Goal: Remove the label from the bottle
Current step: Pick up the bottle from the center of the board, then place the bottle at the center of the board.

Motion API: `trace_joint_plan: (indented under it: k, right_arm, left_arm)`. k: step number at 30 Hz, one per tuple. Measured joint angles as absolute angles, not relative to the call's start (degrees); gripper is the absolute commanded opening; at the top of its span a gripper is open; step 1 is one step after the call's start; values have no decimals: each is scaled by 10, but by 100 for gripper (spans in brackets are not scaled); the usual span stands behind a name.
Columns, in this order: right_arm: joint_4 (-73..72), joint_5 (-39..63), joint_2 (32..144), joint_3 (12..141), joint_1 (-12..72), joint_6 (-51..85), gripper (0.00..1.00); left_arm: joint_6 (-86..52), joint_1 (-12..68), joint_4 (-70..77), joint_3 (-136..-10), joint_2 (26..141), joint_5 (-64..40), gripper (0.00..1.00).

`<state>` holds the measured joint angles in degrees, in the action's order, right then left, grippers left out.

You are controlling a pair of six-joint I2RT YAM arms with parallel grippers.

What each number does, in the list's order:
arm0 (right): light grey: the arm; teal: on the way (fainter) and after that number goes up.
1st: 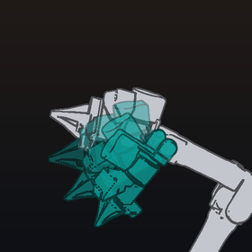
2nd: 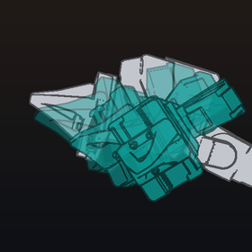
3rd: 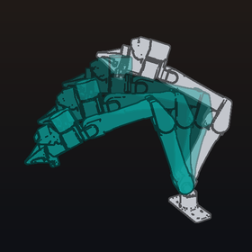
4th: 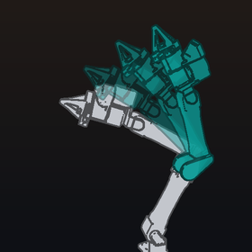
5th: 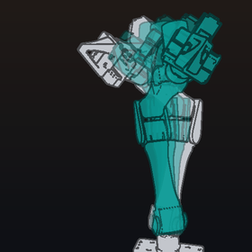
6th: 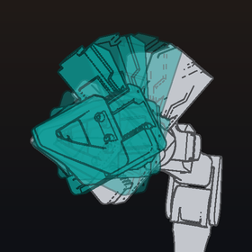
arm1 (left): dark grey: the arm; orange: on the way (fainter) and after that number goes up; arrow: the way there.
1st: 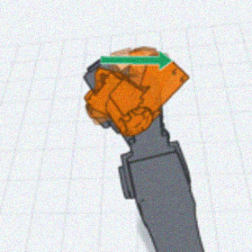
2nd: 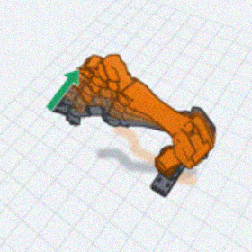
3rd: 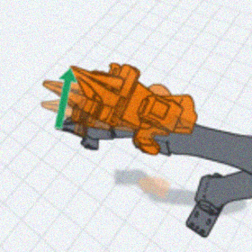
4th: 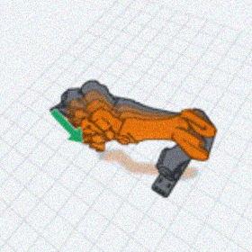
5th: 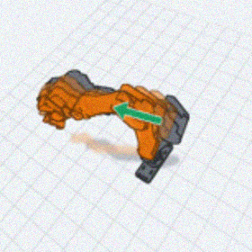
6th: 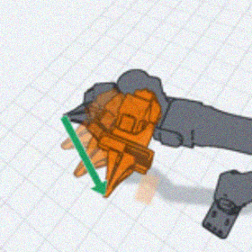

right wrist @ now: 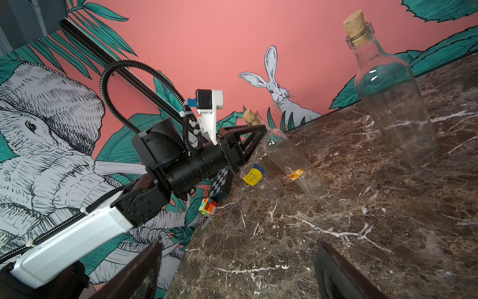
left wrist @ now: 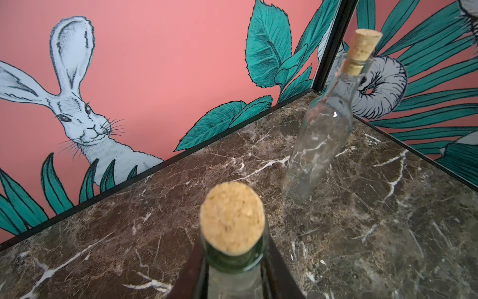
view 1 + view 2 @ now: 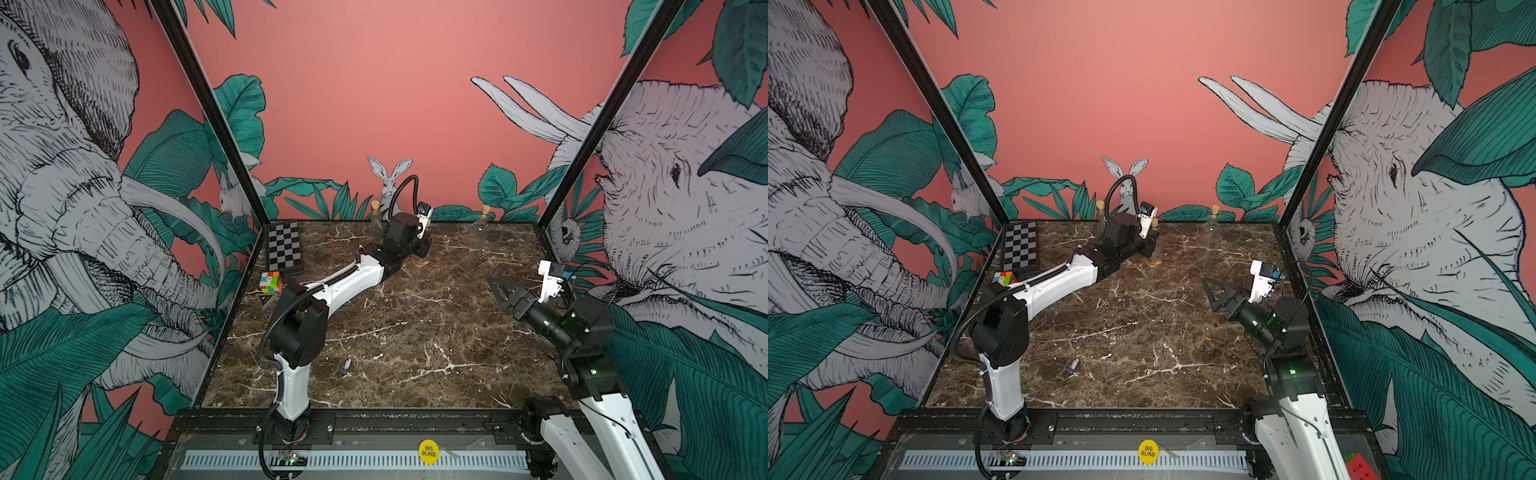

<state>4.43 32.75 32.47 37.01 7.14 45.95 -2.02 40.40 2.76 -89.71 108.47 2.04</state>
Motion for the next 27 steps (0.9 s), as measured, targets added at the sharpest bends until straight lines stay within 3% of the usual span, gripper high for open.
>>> trace_joint_plan:
  k: [6, 19, 27]
  right_arm:
    - [55, 320, 326, 370, 71, 446, 89]
    - [67, 320, 350, 395, 71, 417, 89]
    - [74, 320, 357, 399, 71, 418, 88]
  left_arm:
    - [-14, 404, -5, -823, 1000, -31, 0]
    - [53, 405, -43, -579, 665, -164, 0]
    - [60, 405, -34, -498, 636, -162, 0]
